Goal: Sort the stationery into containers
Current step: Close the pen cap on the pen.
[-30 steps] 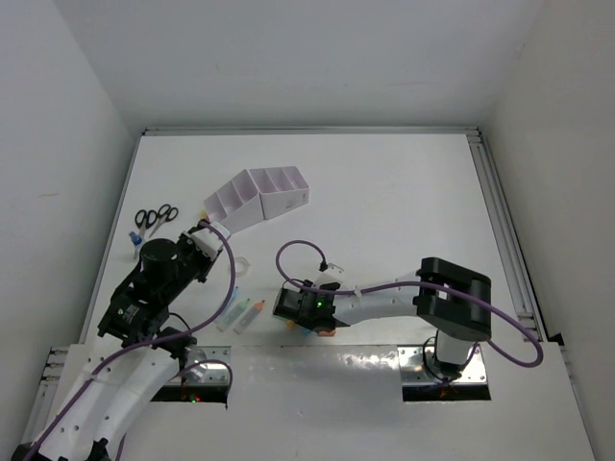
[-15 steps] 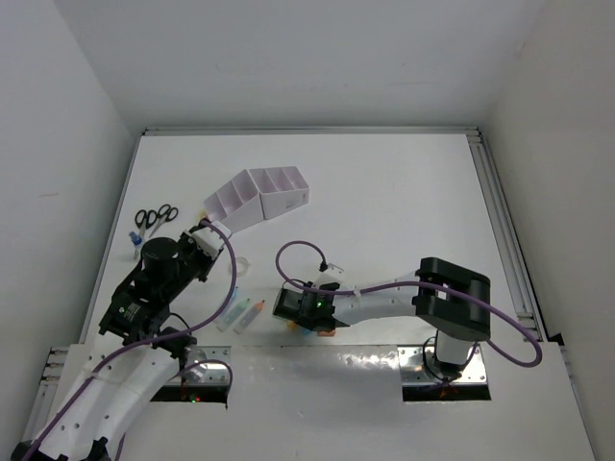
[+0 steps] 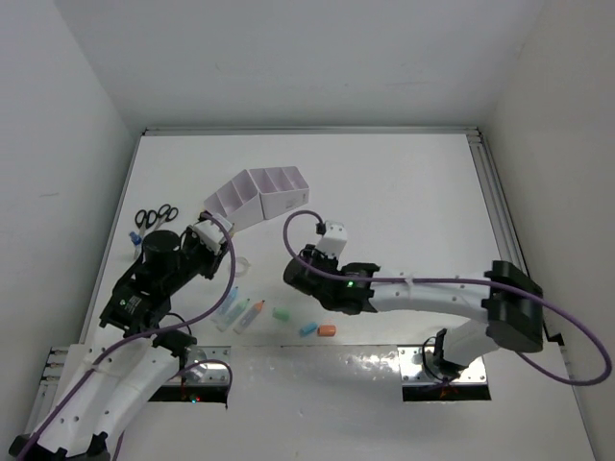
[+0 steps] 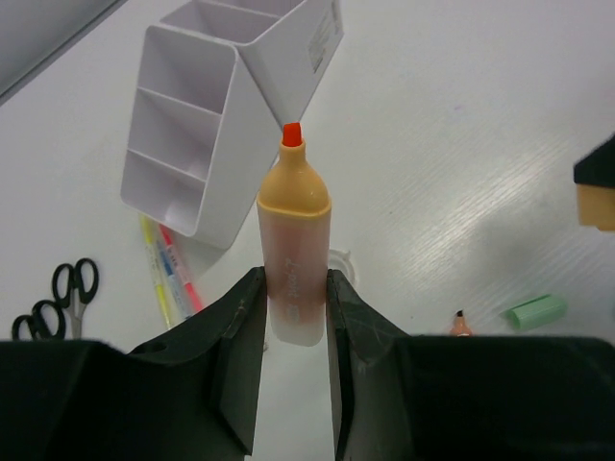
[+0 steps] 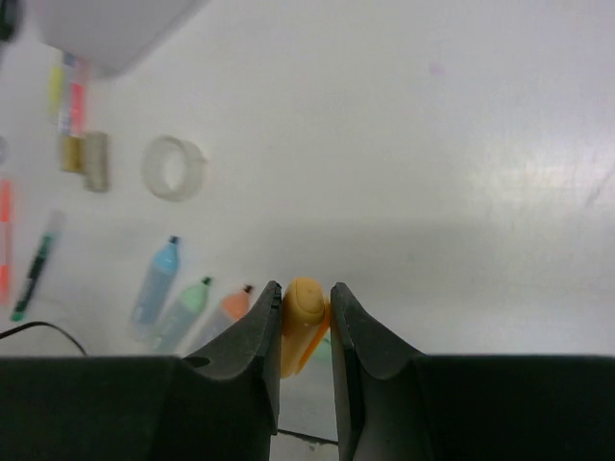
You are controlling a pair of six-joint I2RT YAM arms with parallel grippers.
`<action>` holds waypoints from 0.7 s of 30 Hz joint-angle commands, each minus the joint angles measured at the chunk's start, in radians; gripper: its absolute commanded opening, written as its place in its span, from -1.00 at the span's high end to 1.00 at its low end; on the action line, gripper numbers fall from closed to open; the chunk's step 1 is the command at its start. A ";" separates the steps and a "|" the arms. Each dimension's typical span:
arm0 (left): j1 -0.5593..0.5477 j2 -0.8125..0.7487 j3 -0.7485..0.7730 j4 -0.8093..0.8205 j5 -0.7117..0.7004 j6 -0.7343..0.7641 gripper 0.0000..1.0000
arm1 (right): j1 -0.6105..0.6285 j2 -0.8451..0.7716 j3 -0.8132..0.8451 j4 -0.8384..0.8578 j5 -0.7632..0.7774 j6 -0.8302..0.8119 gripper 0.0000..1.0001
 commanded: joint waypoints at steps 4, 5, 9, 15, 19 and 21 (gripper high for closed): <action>-0.006 0.043 0.135 0.057 0.174 -0.150 1.00 | -0.052 -0.170 0.130 0.166 0.114 -0.584 1.00; -0.006 0.054 0.143 0.054 0.198 -0.164 1.00 | -0.054 -0.175 0.153 0.218 0.110 -0.655 1.00; -0.008 0.079 0.174 0.063 0.294 -0.254 1.00 | -0.052 -0.176 0.265 0.333 0.086 -0.977 1.00; -0.016 0.155 0.216 0.055 0.324 -0.306 1.00 | -0.064 -0.153 0.326 0.525 0.010 -1.223 1.00; -0.026 0.204 0.244 0.088 0.337 -0.328 1.00 | -0.089 -0.153 0.342 0.590 -0.064 -1.281 1.00; -0.034 0.232 0.249 0.120 0.337 -0.343 1.00 | -0.107 -0.156 0.340 0.602 -0.092 -1.289 1.00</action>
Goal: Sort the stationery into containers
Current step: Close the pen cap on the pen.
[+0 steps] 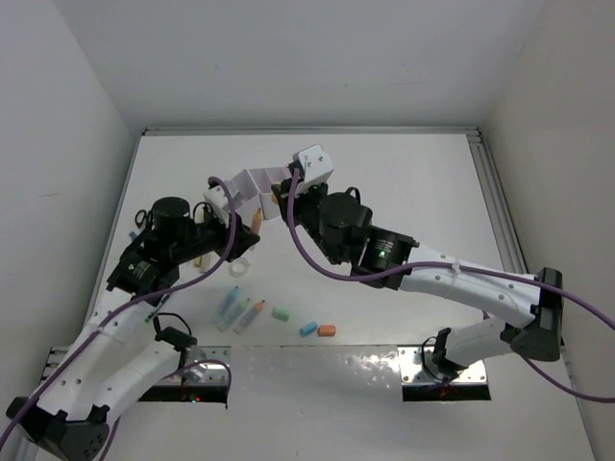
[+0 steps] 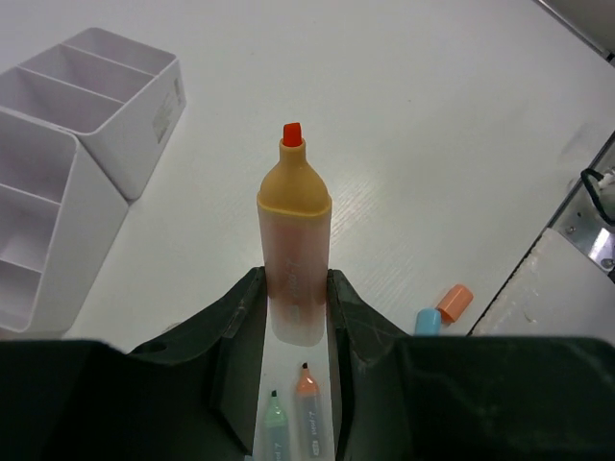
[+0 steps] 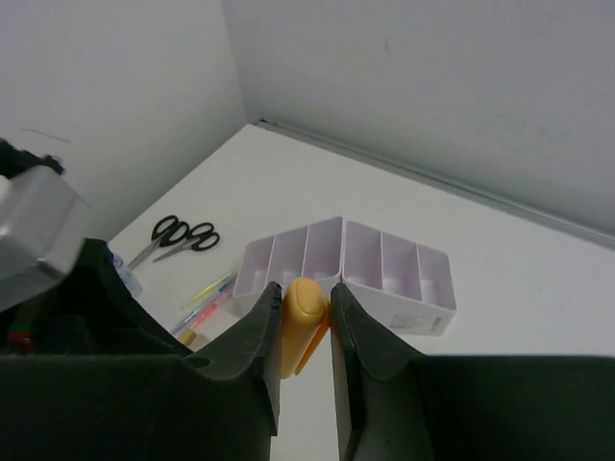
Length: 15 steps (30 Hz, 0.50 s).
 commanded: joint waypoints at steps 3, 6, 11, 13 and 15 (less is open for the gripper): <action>-0.032 0.060 0.053 0.109 0.027 -0.057 1.00 | -0.045 0.003 0.035 0.126 -0.115 -0.094 1.00; -0.051 0.094 0.072 0.122 -0.001 -0.063 1.00 | -0.067 0.015 0.033 0.142 -0.156 -0.078 1.00; -0.077 0.126 0.095 0.141 -0.034 -0.044 1.00 | -0.113 0.029 0.015 0.137 -0.207 -0.038 1.00; -0.083 0.132 0.098 0.144 -0.042 -0.033 1.00 | -0.133 0.031 0.005 0.134 -0.217 -0.017 1.00; -0.086 0.135 0.100 0.147 -0.048 -0.021 1.00 | -0.147 0.032 0.002 0.125 -0.230 -0.002 1.00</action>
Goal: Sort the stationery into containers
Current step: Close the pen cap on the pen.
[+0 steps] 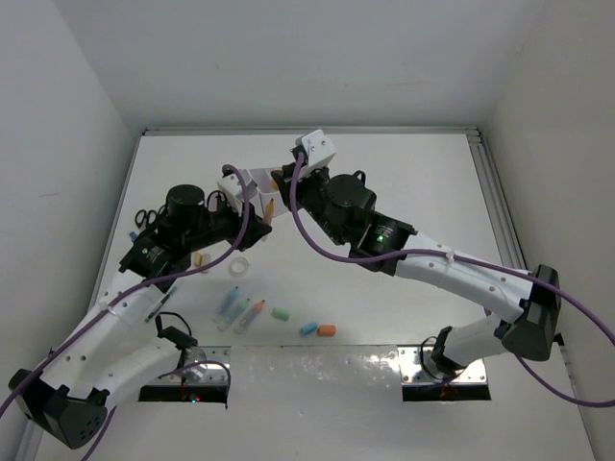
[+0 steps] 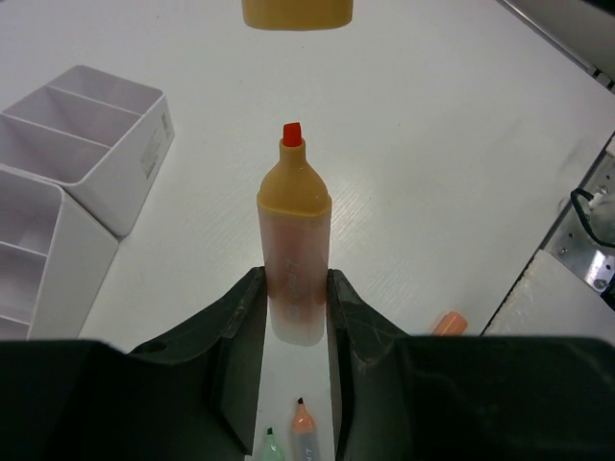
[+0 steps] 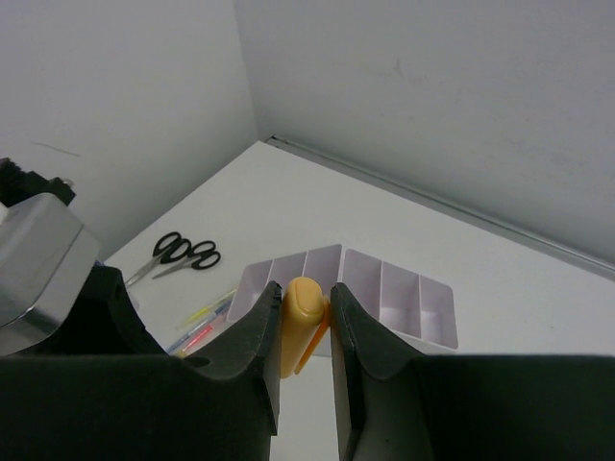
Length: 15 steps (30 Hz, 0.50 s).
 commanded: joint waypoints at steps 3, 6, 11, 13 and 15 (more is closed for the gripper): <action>-0.018 0.003 0.039 0.067 -0.026 0.027 1.00 | -0.027 0.003 -0.008 0.031 -0.060 0.063 1.00; -0.019 0.011 0.040 0.073 -0.028 0.033 1.00 | -0.028 0.005 -0.023 0.034 -0.065 0.088 1.00; -0.019 0.032 0.050 0.090 -0.035 0.061 1.00 | -0.027 0.006 -0.040 0.036 -0.066 0.134 1.00; -0.019 0.036 0.053 0.096 -0.032 0.063 1.00 | -0.023 0.008 -0.046 0.039 -0.074 0.144 1.00; -0.021 0.039 0.054 0.109 -0.032 0.061 1.00 | -0.020 0.007 -0.060 0.043 -0.072 0.155 1.00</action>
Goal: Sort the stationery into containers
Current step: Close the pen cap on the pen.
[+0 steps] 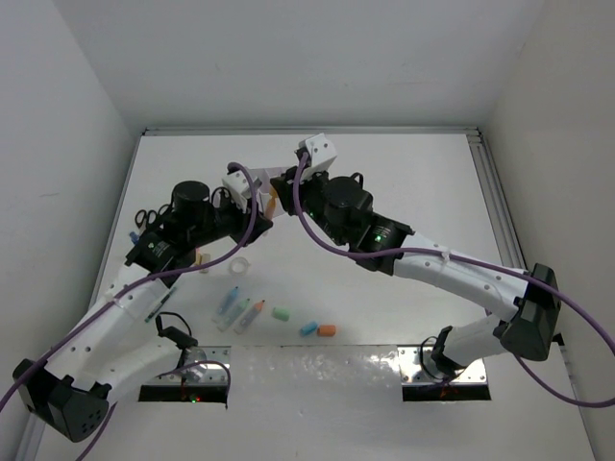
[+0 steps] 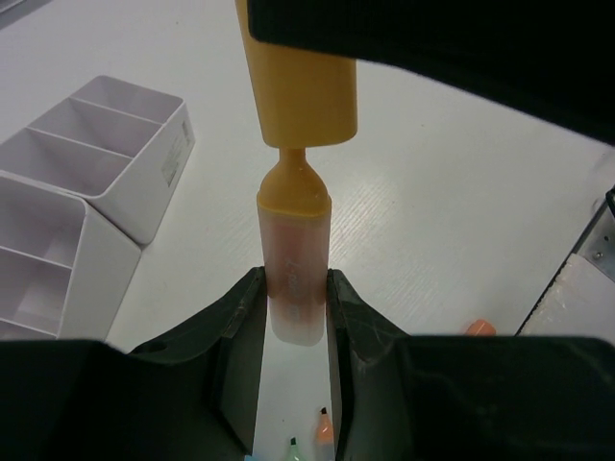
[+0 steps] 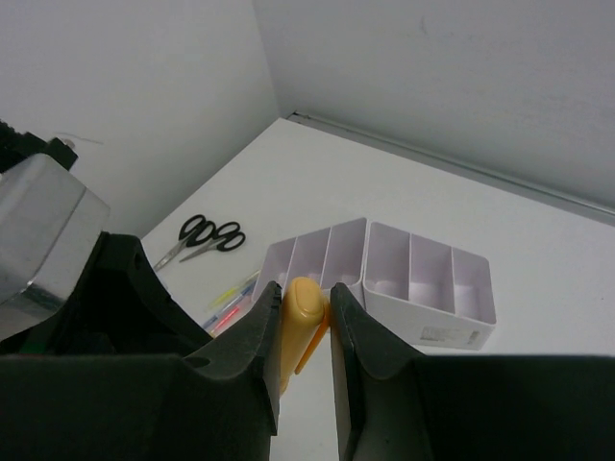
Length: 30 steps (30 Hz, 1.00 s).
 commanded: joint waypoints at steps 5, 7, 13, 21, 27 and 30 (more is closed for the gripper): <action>-0.014 -0.003 0.051 0.083 -0.001 0.016 1.00 | 0.008 -0.005 -0.044 0.052 0.003 0.058 1.00; -0.020 -0.010 0.048 0.082 0.004 0.028 1.00 | 0.006 -0.006 -0.059 0.058 0.013 0.058 1.00; -0.033 -0.024 0.031 0.068 -0.011 0.037 1.00 | 0.008 -0.005 -0.031 0.055 0.030 0.018 1.00; -0.033 -0.024 0.033 0.167 -0.056 -0.024 1.00 | 0.034 0.016 -0.074 0.063 0.009 0.061 1.00; -0.033 -0.033 0.024 0.313 -0.065 -0.083 1.00 | 0.058 0.007 -0.157 0.118 0.004 0.107 1.00; -0.033 -0.038 0.016 0.361 -0.039 -0.118 1.00 | 0.071 0.012 -0.185 0.132 0.007 0.100 1.00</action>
